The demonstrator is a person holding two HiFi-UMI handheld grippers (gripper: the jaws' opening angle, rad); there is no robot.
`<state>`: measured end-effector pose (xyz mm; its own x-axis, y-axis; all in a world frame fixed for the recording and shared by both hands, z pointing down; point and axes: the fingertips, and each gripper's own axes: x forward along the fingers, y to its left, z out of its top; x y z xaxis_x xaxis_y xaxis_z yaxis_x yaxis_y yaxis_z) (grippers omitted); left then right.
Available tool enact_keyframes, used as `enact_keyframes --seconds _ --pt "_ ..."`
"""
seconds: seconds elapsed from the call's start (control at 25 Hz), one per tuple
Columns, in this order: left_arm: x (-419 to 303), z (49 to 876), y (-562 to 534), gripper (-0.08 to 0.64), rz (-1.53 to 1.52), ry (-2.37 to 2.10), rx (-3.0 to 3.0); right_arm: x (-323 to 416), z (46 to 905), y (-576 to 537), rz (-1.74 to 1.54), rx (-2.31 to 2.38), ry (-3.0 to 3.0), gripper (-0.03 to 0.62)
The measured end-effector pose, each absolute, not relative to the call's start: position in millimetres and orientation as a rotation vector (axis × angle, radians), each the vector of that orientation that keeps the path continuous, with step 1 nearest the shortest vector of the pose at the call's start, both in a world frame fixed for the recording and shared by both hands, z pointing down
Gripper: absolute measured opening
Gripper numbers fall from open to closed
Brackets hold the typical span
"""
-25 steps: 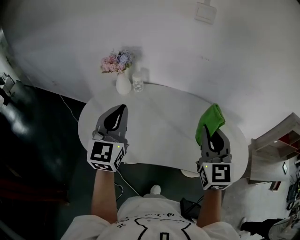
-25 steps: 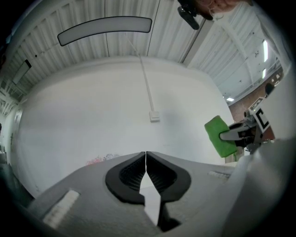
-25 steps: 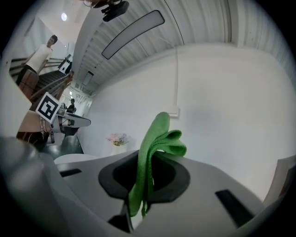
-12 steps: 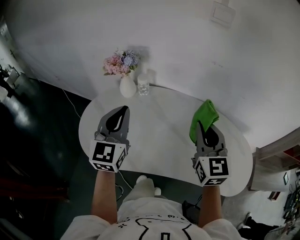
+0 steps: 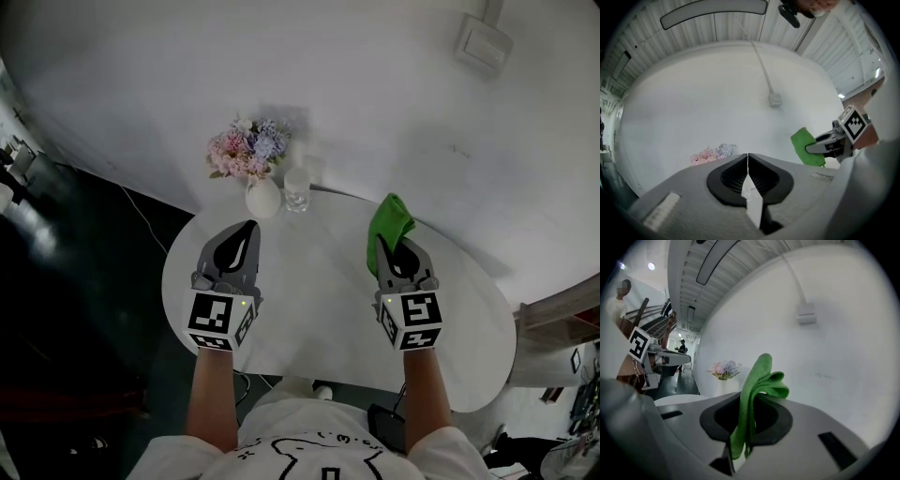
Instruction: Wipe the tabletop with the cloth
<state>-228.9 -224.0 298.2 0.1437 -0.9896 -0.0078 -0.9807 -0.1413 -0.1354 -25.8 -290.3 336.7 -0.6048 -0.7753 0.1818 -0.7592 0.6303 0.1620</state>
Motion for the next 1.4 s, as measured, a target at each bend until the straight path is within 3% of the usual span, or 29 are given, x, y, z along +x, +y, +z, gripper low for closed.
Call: enact_keyframes --seconds 0.44,1.4 --pt "-258 331 -267 0.018 -0.164 1.991 -2.369 -101 402 -361 0.035 1.085 -2.554 0.045" --pt "-260 370 -305 0.018 -0.241 1.905 -2.509 -178 537 -449 0.323 0.888 -2.332 0.046"
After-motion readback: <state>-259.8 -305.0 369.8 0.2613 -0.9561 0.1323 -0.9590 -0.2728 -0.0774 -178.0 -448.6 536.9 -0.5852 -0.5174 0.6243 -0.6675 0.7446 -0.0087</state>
